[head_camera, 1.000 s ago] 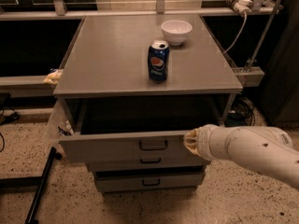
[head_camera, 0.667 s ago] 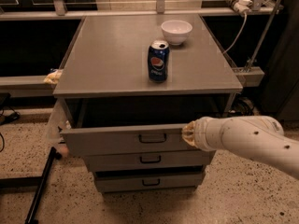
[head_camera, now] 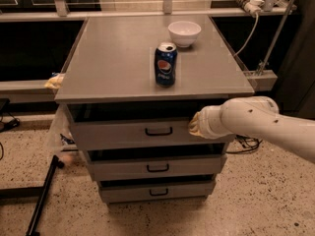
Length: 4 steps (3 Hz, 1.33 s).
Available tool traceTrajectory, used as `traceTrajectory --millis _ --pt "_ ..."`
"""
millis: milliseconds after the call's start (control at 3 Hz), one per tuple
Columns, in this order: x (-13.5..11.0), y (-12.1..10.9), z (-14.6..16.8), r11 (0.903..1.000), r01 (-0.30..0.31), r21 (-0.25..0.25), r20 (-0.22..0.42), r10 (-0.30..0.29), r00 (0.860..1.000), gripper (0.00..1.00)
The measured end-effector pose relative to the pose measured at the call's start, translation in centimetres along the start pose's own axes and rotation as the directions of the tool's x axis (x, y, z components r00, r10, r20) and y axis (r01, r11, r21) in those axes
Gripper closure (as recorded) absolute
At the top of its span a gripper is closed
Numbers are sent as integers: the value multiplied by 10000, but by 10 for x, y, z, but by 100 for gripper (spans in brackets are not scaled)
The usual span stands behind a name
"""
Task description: Close top drawer
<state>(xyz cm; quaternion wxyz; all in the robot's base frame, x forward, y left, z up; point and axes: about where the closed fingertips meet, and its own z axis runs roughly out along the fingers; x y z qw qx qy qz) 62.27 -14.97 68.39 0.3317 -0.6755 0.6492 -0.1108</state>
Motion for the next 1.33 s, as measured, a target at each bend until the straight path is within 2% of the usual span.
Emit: traceTrajectory --millis 333,667,1000,1333 --pt "0 0 0 10000 0 -1 1 0 10000 100" --pt "-9 10 -20 9998 4 -221 451 6 9990 100" --pt "-36 52 -77 9948 122 -1012 1347 16 9909 100" --pt "-31 63 -93 9927 -253 -1179 1565 437 9867 83"
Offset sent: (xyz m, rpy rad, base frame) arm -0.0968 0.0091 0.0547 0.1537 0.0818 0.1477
